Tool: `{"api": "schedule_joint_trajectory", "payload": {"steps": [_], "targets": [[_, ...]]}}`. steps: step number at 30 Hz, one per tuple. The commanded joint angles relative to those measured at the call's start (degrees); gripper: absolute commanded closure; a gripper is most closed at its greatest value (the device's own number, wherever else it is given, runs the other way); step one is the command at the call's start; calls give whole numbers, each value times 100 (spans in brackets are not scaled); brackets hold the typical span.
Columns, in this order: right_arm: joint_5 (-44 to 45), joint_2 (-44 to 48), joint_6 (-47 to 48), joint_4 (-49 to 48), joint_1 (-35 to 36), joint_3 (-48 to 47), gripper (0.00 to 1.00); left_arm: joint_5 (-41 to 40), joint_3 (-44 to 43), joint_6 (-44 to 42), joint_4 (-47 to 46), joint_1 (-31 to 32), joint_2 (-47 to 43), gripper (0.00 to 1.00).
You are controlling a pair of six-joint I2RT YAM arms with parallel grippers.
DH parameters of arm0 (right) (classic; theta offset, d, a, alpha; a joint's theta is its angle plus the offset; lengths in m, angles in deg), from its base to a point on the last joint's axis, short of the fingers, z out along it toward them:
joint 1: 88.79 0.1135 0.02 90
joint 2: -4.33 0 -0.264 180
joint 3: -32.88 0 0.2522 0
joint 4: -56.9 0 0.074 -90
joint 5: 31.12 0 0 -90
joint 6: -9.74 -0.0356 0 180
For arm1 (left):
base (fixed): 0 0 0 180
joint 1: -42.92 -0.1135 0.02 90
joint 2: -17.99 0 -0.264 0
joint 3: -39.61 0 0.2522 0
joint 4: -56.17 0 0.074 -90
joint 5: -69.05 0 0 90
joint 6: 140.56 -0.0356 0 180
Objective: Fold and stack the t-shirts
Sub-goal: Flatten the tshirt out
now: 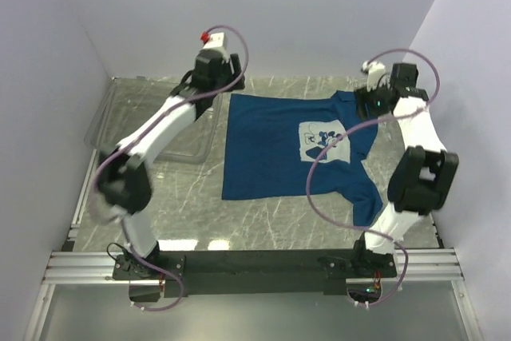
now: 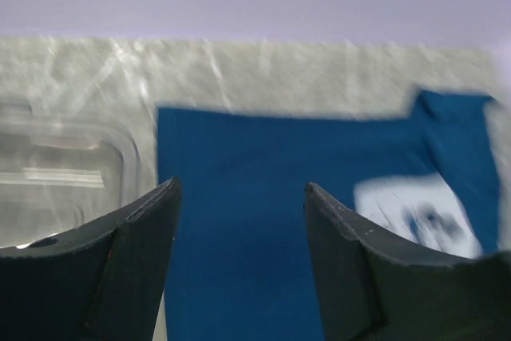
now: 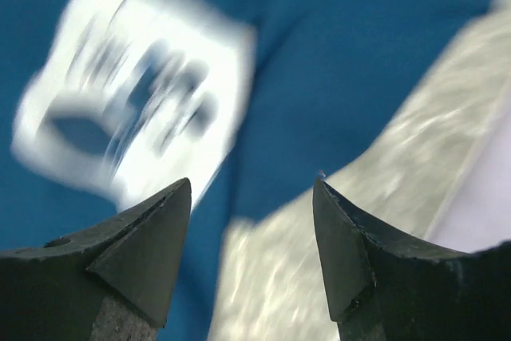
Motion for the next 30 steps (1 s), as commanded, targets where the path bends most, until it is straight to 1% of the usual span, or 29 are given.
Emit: {"api": "schedule_joint_trajectory", "payload": {"steps": [1,2,3,4,5,6,7,8,9,10,11,12,14,16,18,21,24,25,30], "targets": [[-952,893,1750,1483,-130,886,31,532,1514,77,-428,272,-1536,31],[-1004,1077,1944,1659,-183,1428,31,567,2319,156,-419,333,-1879,30],[-1040,1418,2111,1991,-227,1677,31,611,2692,339,-402,386,-2491,29],[-909,1596,2191,2038,-314,1949,31,699,3357,454,-262,473,-2785,29],[-839,1772,2218,2082,-376,2422,31,691,3668,595,-191,544,-3049,28],[-760,1939,2219,2109,-411,2635,31,691,3967,883,-121,605,-3547,28],[-567,2219,2175,2092,-455,2820,31,725,4266,1060,-59,667,-3778,28],[-513,2335,2183,2117,-517,3118,31,787,4800,1227,20,694,-3981,28],[-460,2510,2183,2179,-535,3234,31,822,5049,1585,55,703,-4331,28],[-434,2590,2201,2205,-570,3348,31,866,5286,1720,38,720,-4482,28],[-373,2669,2227,2223,-570,3567,31,858,5715,1965,-75,729,-4614,29],[-337,2792,2236,2197,-570,3673,31,866,5902,2071,-146,747,-4798,29],[-241,2872,2245,2179,-570,3919,31,945,6271,2230,-260,738,-4853,30],[-179,2881,2228,2162,-579,4043,31,1041,6422,2406,-436,747,-4678,32],[-83,2898,2201,2066,-570,4227,31,1147,6457,2555,-568,755,-4293,36],[-38,2942,2148,1969,-570,4377,31,1104,6414,2644,-568,817,-3757,39],[14,2934,2069,1925,-570,4439,32,1078,6422,2705,-665,887,-3492,41],[58,2925,2043,1907,-570,4465,32,1103,6440,2723,-700,905,-3447,43],[217,2758,1999,1758,-570,4501,32,1033,6422,2732,-612,1054,-3192,44]]}}
